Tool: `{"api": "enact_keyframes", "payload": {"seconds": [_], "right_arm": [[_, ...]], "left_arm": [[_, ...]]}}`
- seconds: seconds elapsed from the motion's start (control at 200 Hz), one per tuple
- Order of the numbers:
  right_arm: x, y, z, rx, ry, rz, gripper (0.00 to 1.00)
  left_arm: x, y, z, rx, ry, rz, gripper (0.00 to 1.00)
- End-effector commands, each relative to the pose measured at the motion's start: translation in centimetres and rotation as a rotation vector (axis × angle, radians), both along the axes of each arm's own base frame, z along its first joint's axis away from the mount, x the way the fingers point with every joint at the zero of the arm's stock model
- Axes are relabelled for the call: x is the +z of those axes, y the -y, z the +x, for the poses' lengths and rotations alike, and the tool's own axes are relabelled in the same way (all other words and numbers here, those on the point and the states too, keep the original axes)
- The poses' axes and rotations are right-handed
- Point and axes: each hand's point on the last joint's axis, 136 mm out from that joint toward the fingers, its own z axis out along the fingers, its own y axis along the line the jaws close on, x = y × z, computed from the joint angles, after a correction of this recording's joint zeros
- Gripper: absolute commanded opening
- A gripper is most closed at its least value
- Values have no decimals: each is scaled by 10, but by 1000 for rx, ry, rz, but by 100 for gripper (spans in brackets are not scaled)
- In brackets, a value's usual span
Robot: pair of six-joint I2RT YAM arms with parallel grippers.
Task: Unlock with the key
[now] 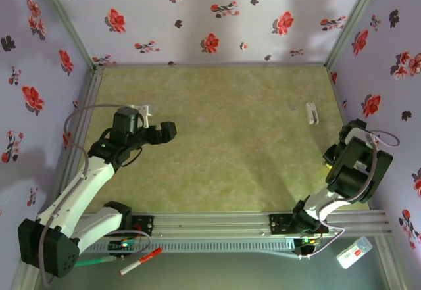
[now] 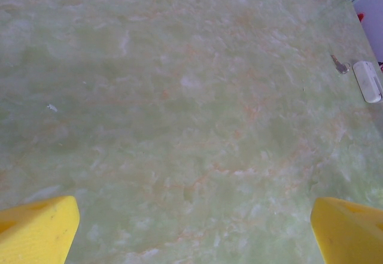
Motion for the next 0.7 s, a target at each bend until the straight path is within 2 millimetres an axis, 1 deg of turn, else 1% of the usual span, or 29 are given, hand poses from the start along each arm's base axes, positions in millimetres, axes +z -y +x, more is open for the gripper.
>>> {"api": "enact_keyframes", "payload": {"seconds": [0.0,0.07,0.13,0.175,0.3,0.42,0.465,0.485,0.55,0.565,0.595,0.61,0.695], "right_arm": [[-4,-8,-7,-2,-35,31,13],[-2,-8,-5,-1,-26,36,9],[3,-7,-1,-7,-4,31,9],[9,-6,4,-8,27,24,11],[25,-4,14,4,99,2,24],[28,-5,15,20,103,3,34],[27,-5,13,29,89,-9,36],[27,-4,11,30,79,-16,40],[25,0,5,36,41,-39,43],[24,1,3,38,31,-45,47],[23,3,1,39,13,-58,50],[23,5,-1,39,4,-64,53],[22,11,-3,45,-28,-91,60]], "left_arm": [[-7,3,-6,-25,-24,4,100],[-8,3,-6,-25,-28,4,100],[-7,3,-6,-25,-25,2,100],[-8,3,-5,-25,-26,2,100],[-7,4,-5,-29,-28,1,100],[-8,5,-5,-29,-30,-4,100],[-8,5,-5,-31,-31,-4,100],[-8,5,-5,-31,-31,-5,100],[-8,5,-6,-34,-31,-7,100],[-8,5,-6,-34,-30,-8,100],[-8,5,-6,-34,-31,-8,100],[-9,5,-6,-34,-33,-7,100],[-8,5,-7,-33,-31,-9,100]]}}
